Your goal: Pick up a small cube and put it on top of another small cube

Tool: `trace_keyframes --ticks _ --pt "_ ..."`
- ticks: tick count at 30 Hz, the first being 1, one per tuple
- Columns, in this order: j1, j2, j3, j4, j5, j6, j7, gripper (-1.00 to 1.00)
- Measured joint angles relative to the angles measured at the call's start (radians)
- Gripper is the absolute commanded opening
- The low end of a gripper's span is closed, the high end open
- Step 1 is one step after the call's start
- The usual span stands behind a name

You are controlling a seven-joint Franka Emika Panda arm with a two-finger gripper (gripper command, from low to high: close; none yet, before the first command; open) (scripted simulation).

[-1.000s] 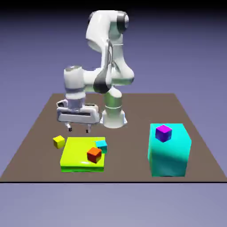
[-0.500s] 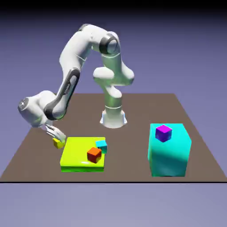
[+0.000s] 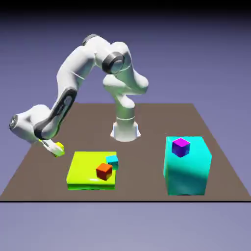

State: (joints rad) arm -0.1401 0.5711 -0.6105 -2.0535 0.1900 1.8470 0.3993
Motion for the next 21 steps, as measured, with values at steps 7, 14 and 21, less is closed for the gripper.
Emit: trace_keyframes --ticks 7,14,21 --pt "0.14 -0.194 0.254 -0.058 -0.292 0.095 -0.271 -1.0" --pt "0.279 -0.388 0.507 -0.115 -0.583 0.191 -0.542 -1.0" --pt "0.442 -0.581 0.76 -0.173 -0.876 0.286 -0.813 -1.0"
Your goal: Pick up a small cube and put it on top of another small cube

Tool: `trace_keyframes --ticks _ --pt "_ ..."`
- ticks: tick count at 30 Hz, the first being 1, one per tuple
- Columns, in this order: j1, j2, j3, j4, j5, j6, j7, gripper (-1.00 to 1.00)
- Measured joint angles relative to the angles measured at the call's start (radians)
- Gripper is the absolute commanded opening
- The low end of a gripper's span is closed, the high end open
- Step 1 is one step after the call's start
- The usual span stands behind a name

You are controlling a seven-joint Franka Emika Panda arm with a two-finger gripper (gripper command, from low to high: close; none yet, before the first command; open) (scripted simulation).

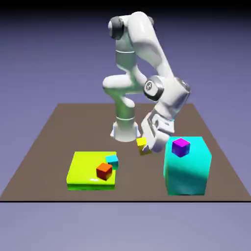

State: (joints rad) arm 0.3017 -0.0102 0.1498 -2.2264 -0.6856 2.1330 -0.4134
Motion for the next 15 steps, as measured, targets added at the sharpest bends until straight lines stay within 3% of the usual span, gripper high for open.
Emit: trace_keyframes --ticks 6,9,10,12,14,15 --pt "0.034 -0.105 0.155 -0.029 -0.128 0.034 -0.157 -1.0" --pt "-0.004 0.003 0.116 -0.051 -0.253 0.143 -0.063 -1.0" --pt "-0.031 0.006 0.114 -0.052 -0.256 0.146 -0.061 1.0" --pt "-0.087 0.006 0.117 -0.052 -0.257 0.147 -0.06 1.0" --pt "0.06 -0.066 0.142 -0.037 -0.173 0.074 -0.123 1.0" --pt "0.033 -0.103 0.155 -0.029 -0.132 0.037 -0.154 1.0"
